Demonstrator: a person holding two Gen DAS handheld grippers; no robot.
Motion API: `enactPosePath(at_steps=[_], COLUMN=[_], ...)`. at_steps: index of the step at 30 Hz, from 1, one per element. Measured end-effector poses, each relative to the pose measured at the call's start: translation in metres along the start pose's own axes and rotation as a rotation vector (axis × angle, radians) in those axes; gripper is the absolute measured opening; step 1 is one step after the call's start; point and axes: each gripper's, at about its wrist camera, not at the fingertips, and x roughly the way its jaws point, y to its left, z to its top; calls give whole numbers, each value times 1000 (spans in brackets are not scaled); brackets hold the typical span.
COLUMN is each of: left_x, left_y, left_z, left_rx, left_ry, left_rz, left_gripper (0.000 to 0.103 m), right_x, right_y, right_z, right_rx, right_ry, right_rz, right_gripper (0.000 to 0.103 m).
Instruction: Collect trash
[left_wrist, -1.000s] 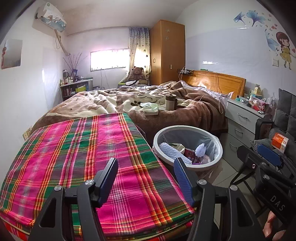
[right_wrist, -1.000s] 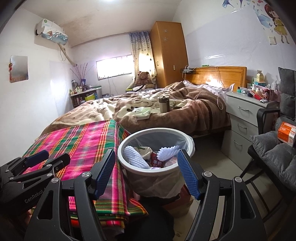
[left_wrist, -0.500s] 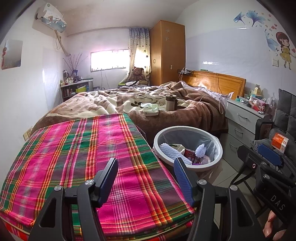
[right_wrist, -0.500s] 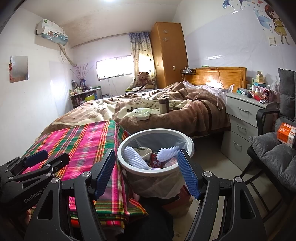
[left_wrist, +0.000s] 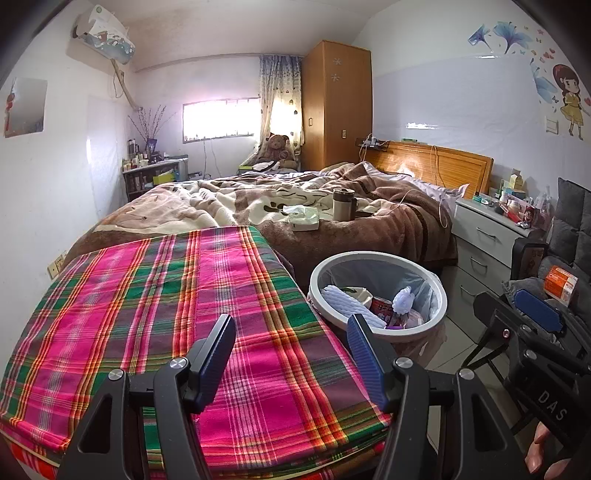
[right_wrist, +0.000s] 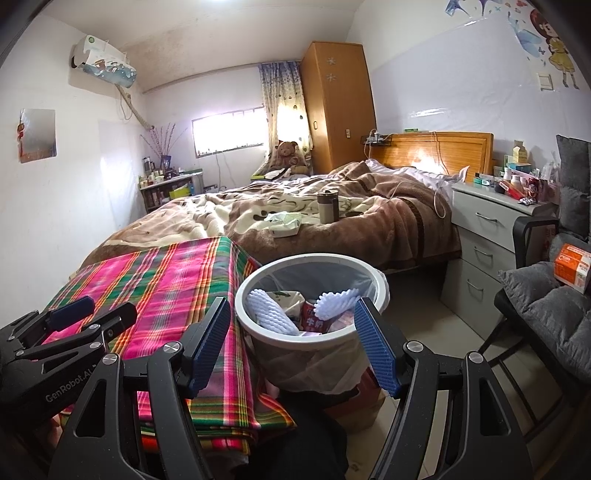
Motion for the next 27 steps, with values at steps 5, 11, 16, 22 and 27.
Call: enactPosePath(at_steps=[5, 11, 16, 22, 27], left_x=[0, 1, 1, 1, 0], left_y=[2, 3, 3, 3, 4], left_z=[0, -1, -1, -1, -2], left_rx=[-3, -3, -2, -2, -5], left_ry=[-1, 0, 1, 0, -3], left_rz=[1, 1, 1, 1, 5], left_gripper=[63, 63, 63, 63, 63], right_x=[2, 2, 2, 2, 2], right_y=[0, 0, 0, 1, 1], right_z=[-1, -1, -1, -1, -1], right_rx=[-3, -3, -3, -5, -3], right_ry=[6, 6, 7, 8, 7], right_rz=[2, 1, 2, 1, 0], right_gripper=[71, 71, 71, 71, 71])
